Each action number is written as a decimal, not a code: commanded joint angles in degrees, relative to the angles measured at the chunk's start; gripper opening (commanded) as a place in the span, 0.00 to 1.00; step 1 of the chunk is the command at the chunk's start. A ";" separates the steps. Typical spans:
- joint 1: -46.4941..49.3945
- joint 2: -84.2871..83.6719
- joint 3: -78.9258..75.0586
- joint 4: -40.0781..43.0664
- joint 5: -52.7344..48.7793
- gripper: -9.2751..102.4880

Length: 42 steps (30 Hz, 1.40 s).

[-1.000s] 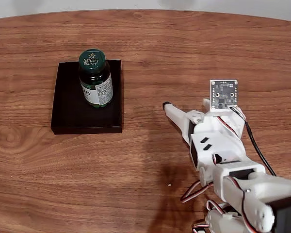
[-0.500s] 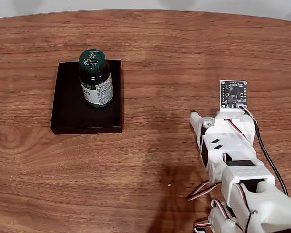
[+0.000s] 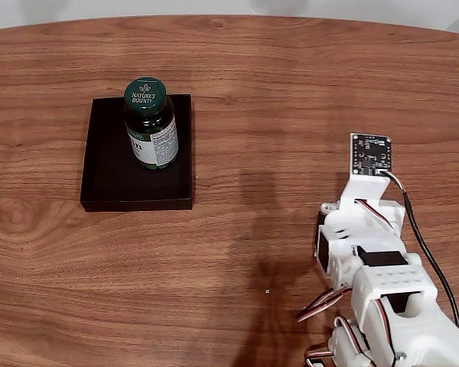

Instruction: Pick up the pill bottle and place it in the black box.

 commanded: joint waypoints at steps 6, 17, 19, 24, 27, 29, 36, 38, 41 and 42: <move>0.18 10.11 -0.26 14.50 -6.94 0.08; -0.79 26.63 0.53 34.63 -12.92 0.08; -0.09 28.30 0.53 36.91 -13.01 0.08; 1.14 35.77 0.53 46.14 -13.27 0.08; 0.62 41.22 0.53 53.35 -12.66 0.08; 0.44 44.30 0.53 56.69 -12.30 0.08; 1.23 50.98 0.53 64.25 -13.18 0.09; 1.23 51.42 0.53 65.83 -13.36 0.09; 1.23 51.94 0.53 68.20 -12.83 0.09; 1.41 52.21 0.53 68.99 -12.57 0.09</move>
